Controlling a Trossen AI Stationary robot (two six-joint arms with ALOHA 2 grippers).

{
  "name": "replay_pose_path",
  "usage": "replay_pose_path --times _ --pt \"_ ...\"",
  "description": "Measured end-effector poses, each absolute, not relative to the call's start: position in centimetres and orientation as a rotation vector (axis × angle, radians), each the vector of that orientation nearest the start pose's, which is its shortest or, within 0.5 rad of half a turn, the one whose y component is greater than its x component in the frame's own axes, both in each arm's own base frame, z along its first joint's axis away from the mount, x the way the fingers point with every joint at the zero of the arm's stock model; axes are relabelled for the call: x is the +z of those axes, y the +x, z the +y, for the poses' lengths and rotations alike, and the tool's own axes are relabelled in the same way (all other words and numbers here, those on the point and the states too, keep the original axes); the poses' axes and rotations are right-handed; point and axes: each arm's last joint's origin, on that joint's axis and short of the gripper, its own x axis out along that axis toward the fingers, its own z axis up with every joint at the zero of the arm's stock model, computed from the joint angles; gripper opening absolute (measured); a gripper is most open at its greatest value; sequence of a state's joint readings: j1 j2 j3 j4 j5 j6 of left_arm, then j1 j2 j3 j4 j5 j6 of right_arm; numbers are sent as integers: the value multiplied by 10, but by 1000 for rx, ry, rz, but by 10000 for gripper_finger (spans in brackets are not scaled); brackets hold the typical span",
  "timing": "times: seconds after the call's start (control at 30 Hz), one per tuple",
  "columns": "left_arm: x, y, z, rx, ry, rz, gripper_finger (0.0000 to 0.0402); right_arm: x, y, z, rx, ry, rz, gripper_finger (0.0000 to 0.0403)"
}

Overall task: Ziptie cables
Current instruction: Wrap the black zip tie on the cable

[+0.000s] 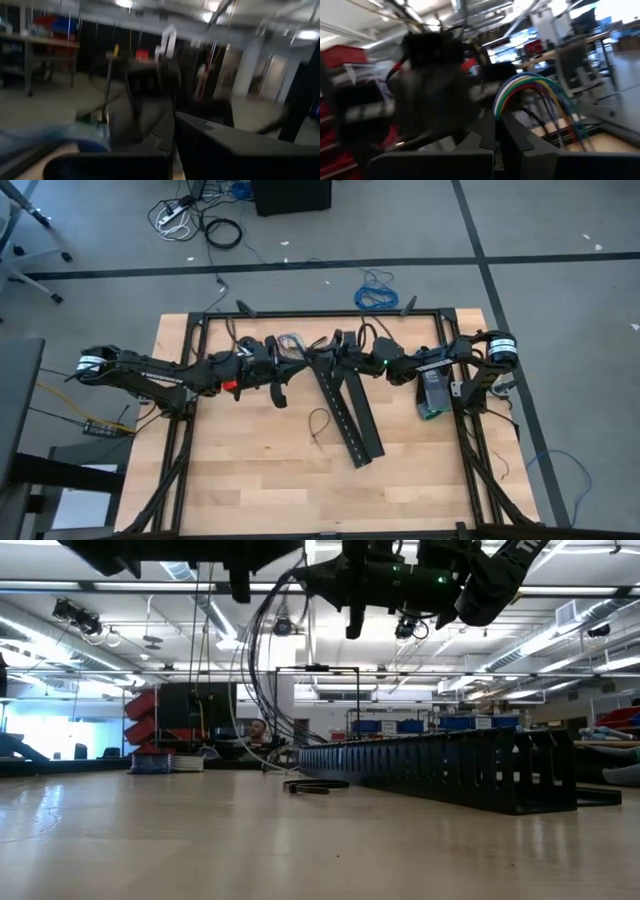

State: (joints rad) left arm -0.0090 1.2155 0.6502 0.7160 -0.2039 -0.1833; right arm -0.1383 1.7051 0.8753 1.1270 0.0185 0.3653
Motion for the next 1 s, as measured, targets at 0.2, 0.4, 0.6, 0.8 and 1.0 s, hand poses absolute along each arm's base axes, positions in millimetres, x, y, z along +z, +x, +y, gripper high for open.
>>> replay_pose_path --times 0.2,0.4,0.6,0.8,1.0 --pt "290 247 -2 167 -130 -81 0 267 341 -60 -251 264 -209 0" --pt "304 214 -4 268 -31 -15 0 274 321 -59 -354 239 8 0" --pt "313 184 -3 254 74 33 0 269 303 -49 -235 456 236 0" --pt "312 178 -2 251 89 66 0 253 312 -25 -38 692 373 0" --pt "306 185 -3 248 118 102 0 219 299 -24 -129 562 713 0"
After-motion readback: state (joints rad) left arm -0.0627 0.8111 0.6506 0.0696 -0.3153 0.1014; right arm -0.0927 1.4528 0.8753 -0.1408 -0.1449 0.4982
